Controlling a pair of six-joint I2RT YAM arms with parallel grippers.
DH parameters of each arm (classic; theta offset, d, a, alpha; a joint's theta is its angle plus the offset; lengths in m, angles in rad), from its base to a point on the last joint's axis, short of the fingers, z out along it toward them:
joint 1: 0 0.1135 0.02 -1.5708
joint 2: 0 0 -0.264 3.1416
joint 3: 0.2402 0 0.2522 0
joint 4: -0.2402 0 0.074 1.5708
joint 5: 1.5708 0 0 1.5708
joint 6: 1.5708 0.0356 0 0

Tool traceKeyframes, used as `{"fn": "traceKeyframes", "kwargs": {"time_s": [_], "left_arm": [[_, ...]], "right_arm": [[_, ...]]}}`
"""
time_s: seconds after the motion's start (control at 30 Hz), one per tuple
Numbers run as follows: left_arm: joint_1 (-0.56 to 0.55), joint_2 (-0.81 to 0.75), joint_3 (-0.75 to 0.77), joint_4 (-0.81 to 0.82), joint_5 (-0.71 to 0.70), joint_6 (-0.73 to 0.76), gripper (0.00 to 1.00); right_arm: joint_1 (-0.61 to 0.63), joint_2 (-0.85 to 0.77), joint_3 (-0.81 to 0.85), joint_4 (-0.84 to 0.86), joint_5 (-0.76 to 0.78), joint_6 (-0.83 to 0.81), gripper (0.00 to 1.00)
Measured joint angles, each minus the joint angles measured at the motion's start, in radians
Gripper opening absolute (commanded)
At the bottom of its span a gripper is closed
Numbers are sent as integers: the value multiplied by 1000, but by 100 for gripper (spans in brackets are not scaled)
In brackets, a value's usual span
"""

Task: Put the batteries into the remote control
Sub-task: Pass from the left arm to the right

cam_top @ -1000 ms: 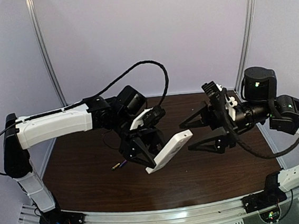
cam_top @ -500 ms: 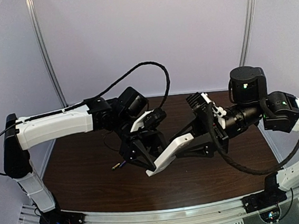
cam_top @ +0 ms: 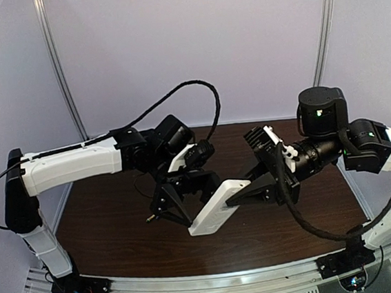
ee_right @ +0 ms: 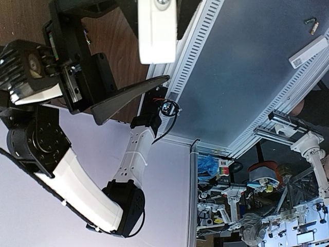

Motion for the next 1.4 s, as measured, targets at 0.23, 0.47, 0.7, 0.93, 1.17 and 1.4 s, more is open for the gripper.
{"fn": "traceKeyframes", "kwargs": {"time_s": [0.23, 0.47, 0.7, 0.93, 1.17, 1.4], "left_arm": [[134, -106, -68, 171, -112, -111, 98], [271, -277, -142, 397, -451, -369, 97], [300, -406, -286, 524, -918, -545, 97], [301, -509, -482, 661, -1161, -698, 97], [298, -487, -714, 871, -1120, -864, 93], [210, -364, -727, 1019, -1110, -962, 85]], "right_arm": [[-2, -7, 0, -21, 45, 65, 0], [-69, -11, -20, 7, 128, 172, 0], [-266, 44, -85, 95, 138, 357, 0], [-437, 119, -218, 301, 112, 565, 0], [-505, 166, -355, 563, 103, 780, 0], [-506, 204, -451, 801, 114, 936, 0]]}}
